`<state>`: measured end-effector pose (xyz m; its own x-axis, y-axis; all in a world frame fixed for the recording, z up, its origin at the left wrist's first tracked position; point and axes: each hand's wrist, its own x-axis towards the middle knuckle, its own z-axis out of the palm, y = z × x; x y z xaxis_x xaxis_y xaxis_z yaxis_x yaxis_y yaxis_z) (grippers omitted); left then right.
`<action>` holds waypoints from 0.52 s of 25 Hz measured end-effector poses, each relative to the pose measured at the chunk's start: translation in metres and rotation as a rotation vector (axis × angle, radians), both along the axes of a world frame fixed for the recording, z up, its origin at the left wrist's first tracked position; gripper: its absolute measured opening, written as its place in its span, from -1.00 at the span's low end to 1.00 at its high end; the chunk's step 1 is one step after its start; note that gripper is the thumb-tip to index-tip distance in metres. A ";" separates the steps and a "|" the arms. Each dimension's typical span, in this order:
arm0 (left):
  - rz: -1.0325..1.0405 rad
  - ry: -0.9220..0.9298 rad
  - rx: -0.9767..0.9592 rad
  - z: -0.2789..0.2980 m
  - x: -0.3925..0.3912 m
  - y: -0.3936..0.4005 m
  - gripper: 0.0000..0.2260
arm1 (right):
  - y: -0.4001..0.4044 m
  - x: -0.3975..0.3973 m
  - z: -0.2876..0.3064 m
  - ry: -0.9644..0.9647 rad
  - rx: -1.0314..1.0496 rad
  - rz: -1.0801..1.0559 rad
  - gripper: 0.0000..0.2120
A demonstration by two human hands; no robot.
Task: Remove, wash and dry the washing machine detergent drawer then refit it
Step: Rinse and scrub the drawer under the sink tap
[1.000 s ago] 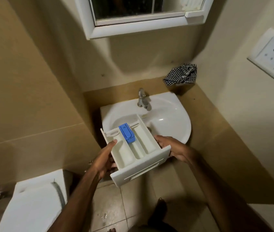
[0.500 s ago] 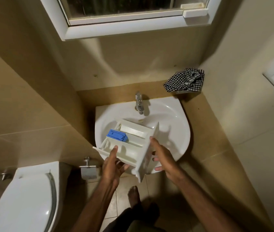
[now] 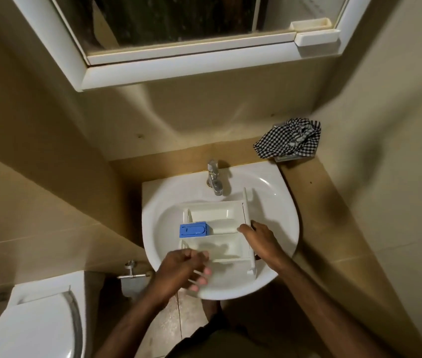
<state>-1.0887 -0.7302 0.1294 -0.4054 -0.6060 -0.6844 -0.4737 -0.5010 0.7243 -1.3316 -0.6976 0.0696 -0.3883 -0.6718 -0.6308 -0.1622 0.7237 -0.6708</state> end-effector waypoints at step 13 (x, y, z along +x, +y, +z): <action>-1.040 -0.367 -1.632 -0.031 -0.103 -0.230 -0.53 | -0.033 -0.008 -0.011 0.067 -0.020 0.116 -0.47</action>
